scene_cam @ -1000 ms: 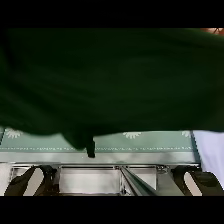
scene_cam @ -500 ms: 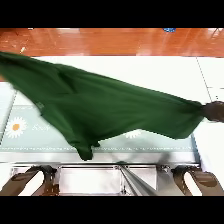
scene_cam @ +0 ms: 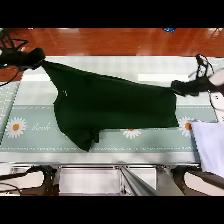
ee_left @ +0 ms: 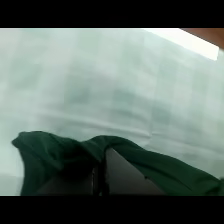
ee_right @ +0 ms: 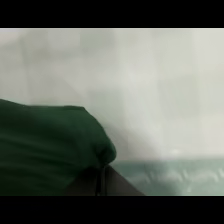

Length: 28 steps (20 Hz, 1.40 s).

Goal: Fold the shirts.

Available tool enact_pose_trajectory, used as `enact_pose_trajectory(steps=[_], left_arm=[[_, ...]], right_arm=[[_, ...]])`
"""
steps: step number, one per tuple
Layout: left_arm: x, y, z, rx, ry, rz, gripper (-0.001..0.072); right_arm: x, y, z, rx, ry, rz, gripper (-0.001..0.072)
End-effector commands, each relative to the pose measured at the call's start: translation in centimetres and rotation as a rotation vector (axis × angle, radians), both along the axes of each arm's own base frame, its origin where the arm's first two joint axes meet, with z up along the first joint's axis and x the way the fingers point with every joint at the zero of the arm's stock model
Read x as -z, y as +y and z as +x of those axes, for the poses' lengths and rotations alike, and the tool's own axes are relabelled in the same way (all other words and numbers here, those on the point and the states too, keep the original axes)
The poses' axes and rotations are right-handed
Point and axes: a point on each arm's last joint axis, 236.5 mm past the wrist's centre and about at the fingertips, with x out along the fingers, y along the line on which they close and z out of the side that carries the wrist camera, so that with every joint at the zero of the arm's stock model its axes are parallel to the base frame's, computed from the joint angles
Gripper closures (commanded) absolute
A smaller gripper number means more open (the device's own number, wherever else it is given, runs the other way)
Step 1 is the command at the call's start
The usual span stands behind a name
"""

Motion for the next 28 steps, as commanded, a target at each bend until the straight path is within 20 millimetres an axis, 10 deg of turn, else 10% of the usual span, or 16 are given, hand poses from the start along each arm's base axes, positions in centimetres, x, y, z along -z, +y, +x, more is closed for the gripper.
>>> enact_pose_trajectory(steps=[1, 2, 3, 4, 8, 14, 21, 28], left_arm=[[2.6, -1.1, 3.4, -0.034, 0.005, -0.119, 0.0689], [2.8, -1.3, 3.5, -0.04, 0.008, -0.141, 0.0666], [2.9, -1.4, 3.6, -0.04, 0.01, -0.146, 0.0485], [3.0, -1.5, 3.3, -0.031, 0.023, -0.146, 0.021], [3.1, 3.0, -1.9, 0.034, 0.232, -0.11, 0.0197], [4.5, 9.0, -13.9, 0.037, 0.491, -0.176, 0.0201], [11.9, 1.5, -24.4, -0.081, 0.481, -0.44, 0.0201], [16.1, -2.6, -29.3, -0.054, 0.618, -0.503, 0.0201]], right_arm=[[2.1, 1.4, 6.6, 0.037, -0.014, 0.117, 0.0685], [1.8, 1.9, 7.9, 0.048, -0.029, 0.152, 0.0684], [1.4, 2.1, 9.0, 0.061, -0.043, 0.18, 0.062], [0.8, 1.9, 9.8, 0.1, -0.048, 0.21, 0.0372], [-2.8, -2.4, 9.4, 0.148, -0.029, 0.244, 0.03], [-5.5, -12.5, 0.0, 0.211, 0.044, -0.039, 0.0307], [-0.6, -3.5, -9.0, 0.204, -0.013, 0.206, 0.0307], [0.4, -1.4, -11.8, 0.156, 0.023, 0.242, 0.0307]])
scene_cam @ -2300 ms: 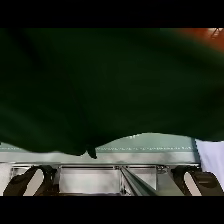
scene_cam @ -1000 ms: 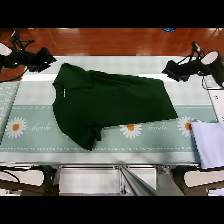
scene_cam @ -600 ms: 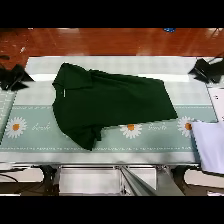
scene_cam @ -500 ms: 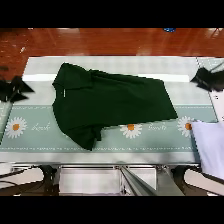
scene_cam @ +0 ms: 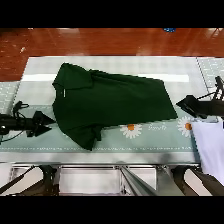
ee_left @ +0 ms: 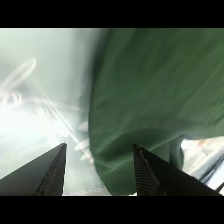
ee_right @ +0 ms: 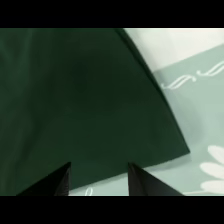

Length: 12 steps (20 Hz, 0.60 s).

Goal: Fold the shirts.

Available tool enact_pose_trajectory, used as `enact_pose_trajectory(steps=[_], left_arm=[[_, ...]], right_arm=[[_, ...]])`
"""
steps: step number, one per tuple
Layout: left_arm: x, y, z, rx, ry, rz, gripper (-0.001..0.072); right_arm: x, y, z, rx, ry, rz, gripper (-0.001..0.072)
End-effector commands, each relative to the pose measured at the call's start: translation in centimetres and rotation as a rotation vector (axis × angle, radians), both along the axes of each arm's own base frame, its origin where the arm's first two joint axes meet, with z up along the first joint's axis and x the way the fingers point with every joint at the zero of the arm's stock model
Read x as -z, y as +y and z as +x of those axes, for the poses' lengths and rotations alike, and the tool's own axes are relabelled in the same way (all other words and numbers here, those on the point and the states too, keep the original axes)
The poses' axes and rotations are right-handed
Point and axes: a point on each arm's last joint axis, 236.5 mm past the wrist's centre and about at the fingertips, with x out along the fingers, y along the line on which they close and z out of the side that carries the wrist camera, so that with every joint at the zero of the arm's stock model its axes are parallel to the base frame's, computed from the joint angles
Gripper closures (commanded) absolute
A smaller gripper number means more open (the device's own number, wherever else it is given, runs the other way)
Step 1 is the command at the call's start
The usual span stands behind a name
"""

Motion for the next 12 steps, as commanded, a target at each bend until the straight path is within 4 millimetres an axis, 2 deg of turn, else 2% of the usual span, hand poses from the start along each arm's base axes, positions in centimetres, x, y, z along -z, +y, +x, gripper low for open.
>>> enact_pose_trajectory(steps=[1, 3, 6, 7, 8, 9, 10, 12], left_arm=[[1.7, -1.9, -1.3, 0.005, 0.026, -0.007, 0.0201], [2.2, -3.2, -0.7, 0.029, 0.015, 0.008, 0.0201], [2.8, -6.3, 0.3, 0.089, -0.007, 0.002, 0.0203], [3.1, -6.9, 0.4, 0.116, -0.003, 0.006, 0.0276], [3.1, -7.3, 0.6, 0.134, 0.0, 0.002, 0.062], [2.7, -7.2, 1.1, 0.145, -0.01, -0.003, 0.0689], [1.9, -7.0, 1.7, 0.155, -0.03, -0.008, 0.069], [0.3, -6.5, 2.9, 0.171, -0.068, -0.02, 0.069]], right_arm=[[0.3, 0.9, -0.8, -0.014, -0.001, 0.026, 0.0307], [0.1, 1.1, -0.7, -0.011, -0.004, 0.036, 0.0307], [0.1, 1.1, -0.7, -0.008, -0.006, 0.039, 0.0307], [0.1, 1.1, -0.7, -0.008, -0.005, 0.037, 0.0307], [0.2, 0.6, -0.7, -0.001, -0.003, 0.026, 0.0307], [0.3, -0.4, -0.9, 0.024, 0.002, 0.02, 0.0307], [0.6, -2.1, -1.3, 0.065, 0.015, 0.006, 0.0306], [2.0, -5.8, -3.3, 0.178, 0.092, -0.035, 0.0306]])
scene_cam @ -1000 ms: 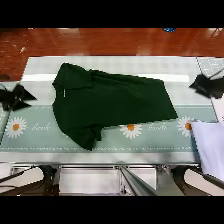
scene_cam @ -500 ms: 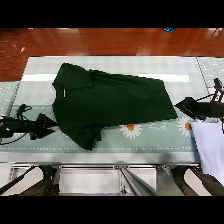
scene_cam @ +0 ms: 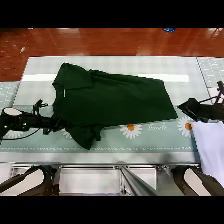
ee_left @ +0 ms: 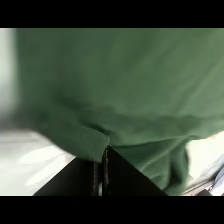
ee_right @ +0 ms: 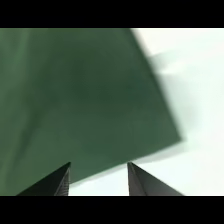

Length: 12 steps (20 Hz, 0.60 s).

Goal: Fold the shirts.

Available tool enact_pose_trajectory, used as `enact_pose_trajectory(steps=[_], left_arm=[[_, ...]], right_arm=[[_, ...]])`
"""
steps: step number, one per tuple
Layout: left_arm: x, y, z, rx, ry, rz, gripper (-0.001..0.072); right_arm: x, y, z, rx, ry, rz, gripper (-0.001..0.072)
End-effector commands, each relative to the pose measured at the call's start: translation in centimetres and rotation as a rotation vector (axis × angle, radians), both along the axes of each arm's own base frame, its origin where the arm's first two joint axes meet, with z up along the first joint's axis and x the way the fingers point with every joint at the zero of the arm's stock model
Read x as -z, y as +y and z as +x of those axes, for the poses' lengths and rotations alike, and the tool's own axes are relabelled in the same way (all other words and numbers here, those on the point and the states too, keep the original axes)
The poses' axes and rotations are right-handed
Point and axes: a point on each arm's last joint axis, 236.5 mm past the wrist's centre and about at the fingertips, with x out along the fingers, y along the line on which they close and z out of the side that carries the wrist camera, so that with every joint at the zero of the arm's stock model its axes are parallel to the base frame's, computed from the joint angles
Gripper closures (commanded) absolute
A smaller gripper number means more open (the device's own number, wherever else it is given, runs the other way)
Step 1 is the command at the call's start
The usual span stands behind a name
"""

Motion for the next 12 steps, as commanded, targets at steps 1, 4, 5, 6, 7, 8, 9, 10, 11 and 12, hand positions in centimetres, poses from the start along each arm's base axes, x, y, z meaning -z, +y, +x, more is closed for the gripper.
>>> enact_pose_trajectory(steps=[1, 4, 5, 6, 7, 8, 9, 10, 11, 12], left_arm=[[-2.1, 0.0, 1.8, 0.041, -0.057, -0.016, 0.069], [-2.9, 0.3, 3.0, 0.04, -0.092, -0.004, 0.069], [-2.9, 0.4, 3.0, 0.04, -0.094, -0.002, 0.069], [-2.9, 0.3, 3.0, 0.048, -0.099, -0.001, 0.069], [-2.9, 0.3, 2.9, 0.054, -0.1, -0.003, 0.0689], [-2.9, 0.3, 2.9, 0.055, -0.1, -0.003, 0.069], [-2.9, 0.3, 2.9, 0.054, -0.1, -0.003, 0.0689], [-2.9, 0.3, 2.9, 0.054, -0.1, -0.002, 0.069], [-2.9, 0.3, 2.9, 0.054, -0.1, -0.002, 0.069], [-2.9, 0.3, 2.9, 0.054, -0.1, -0.002, 0.069]], right_arm=[[2.0, -4.3, -2.7, 0.148, 0.095, -0.021, 0.0307], [4.5, -3.2, -3.8, 0.14, 0.145, 0.041, 0.0306], [5.3, -2.4, -3.8, 0.114, 0.167, 0.071, 0.0307], [6.0, -1.7, -3.6, 0.097, 0.185, 0.096, 0.0307], [6.7, -1.0, -3.3, 0.091, 0.2, 0.119, 0.0307], [7.2, -0.4, -2.8, 0.084, 0.199, 0.134, 0.0307], [7.8, 0.1, -2.1, 0.084, 0.196, 0.143, 0.0307], [8.3, 0.5, -1.4, 0.088, 0.192, 0.15, 0.0307], [8.7, 0.9, -0.5, 0.093, 0.188, 0.159, 0.0307], [9.1, 1.2, 0.3, 0.093, 0.184, 0.17, 0.0307]])
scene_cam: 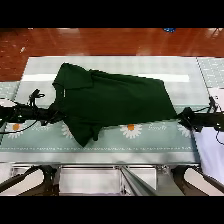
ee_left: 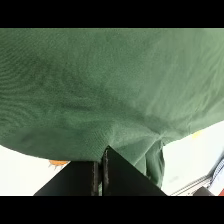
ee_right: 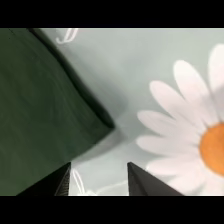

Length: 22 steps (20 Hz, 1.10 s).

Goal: Fold the shirts.

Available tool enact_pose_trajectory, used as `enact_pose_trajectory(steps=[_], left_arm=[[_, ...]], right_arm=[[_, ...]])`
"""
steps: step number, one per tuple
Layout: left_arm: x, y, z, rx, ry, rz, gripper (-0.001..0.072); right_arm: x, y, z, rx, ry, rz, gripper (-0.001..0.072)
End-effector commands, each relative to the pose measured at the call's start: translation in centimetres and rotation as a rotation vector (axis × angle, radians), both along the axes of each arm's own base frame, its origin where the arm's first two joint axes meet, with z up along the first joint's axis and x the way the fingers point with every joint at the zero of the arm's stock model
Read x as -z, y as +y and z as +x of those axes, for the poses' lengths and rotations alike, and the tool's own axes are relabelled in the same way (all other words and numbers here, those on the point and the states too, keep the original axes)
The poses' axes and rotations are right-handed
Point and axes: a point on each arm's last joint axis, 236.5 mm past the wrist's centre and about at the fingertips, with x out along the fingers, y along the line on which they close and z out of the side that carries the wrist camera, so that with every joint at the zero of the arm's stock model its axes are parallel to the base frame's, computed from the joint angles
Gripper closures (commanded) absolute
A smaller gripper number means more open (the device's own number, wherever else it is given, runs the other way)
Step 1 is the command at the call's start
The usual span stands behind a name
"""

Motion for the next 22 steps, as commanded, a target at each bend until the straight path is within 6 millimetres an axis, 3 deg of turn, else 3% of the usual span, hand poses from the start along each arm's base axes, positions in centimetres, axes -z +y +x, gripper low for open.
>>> enact_pose_trajectory(steps=[1, 2, 3, 5, 6, 7, 9, 11, 12, 14, 15, 16, 18, 20, 22], left_arm=[[-0.1, 0.0, 0.1, 0.004, -0.005, 0.0, 0.069], [-0.1, 0.0, 0.1, 0.004, -0.005, 0.0, 0.0689], [-0.1, 0.0, 0.1, 0.004, -0.004, 0.0, 0.0689], [-0.1, 0.0, 0.2, 0.003, -0.007, 0.001, 0.0689], [-0.4, 0.3, 0.6, -0.001, -0.019, 0.004, 0.0689], [-1.2, 0.6, 1.4, -0.008, -0.043, 0.008, 0.0689], [-4.9, 1.3, 4.6, -0.045, -0.152, -0.017, 0.069], [-12.2, 2.2, 8.8, -0.101, -0.343, -0.073, 0.069], [-17.2, 2.8, 10.7, -0.125, -0.47, -0.084, 0.069], [-27.5, 3.9, 12.7, -0.127, -0.727, -0.047, 0.069], [-32.8, 4.1, 12.8, -0.109, -0.856, 0.0, 0.069], [-37.4, 4.0, 12.4, -0.092, -0.968, 0.04, 0.069], [-45.8, 3.6, 10.2, -0.064, -1.175, 0.128, 0.069], [-51.6, 3.1, 7.1, -0.045, -1.329, 0.252, 0.069], [-55.3, 3.0, 3.8, -0.058, -1.423, 0.383, 0.069]], right_arm=[[1.6, 1.3, 2.7, 0.007, -0.009, 0.031, 0.0307], [1.8, 1.7, 3.5, -0.009, -0.01, 0.03, 0.0309], [1.9, 2.3, 4.5, -0.023, -0.016, 0.036, 0.0373], [0.7, 3.7, 7.0, -0.055, -0.077, 0.055, 0.0603], [-0.6, 4.4, 8.5, -0.101, -0.136, 0.049, 0.0684], [-2.4, 5.0, 9.9, -0.14, -0.179, 0.05, 0.0685], [-6.9, 5.9, 12.3, -0.229, -0.263, 0.055, 0.0685], [-14.1, 5.9, 15.1, -0.294, -0.406, 0.025, 0.0685], [-18.6, 5.6, 16.4, -0.307, -0.5, -0.01, 0.0686], [-29.4, 5.4, 17.9, -0.327, -0.726, -0.104, 0.0685], [-35.2, 5.5, 17.6, -0.34, -0.844, -0.159, 0.0685], [-40.6, 5.8, 16.6, -0.354, -0.957, -0.217, 0.0685], [-48.4, 6.3, 13.1, -0.383, -1.112, -0.347, 0.0685], [-53.5, 6.5, 8.4, -0.378, -1.203, -0.486, 0.0685], [-57.0, 6.1, 3.3, -0.337, -1.263, -0.622, 0.0685]])
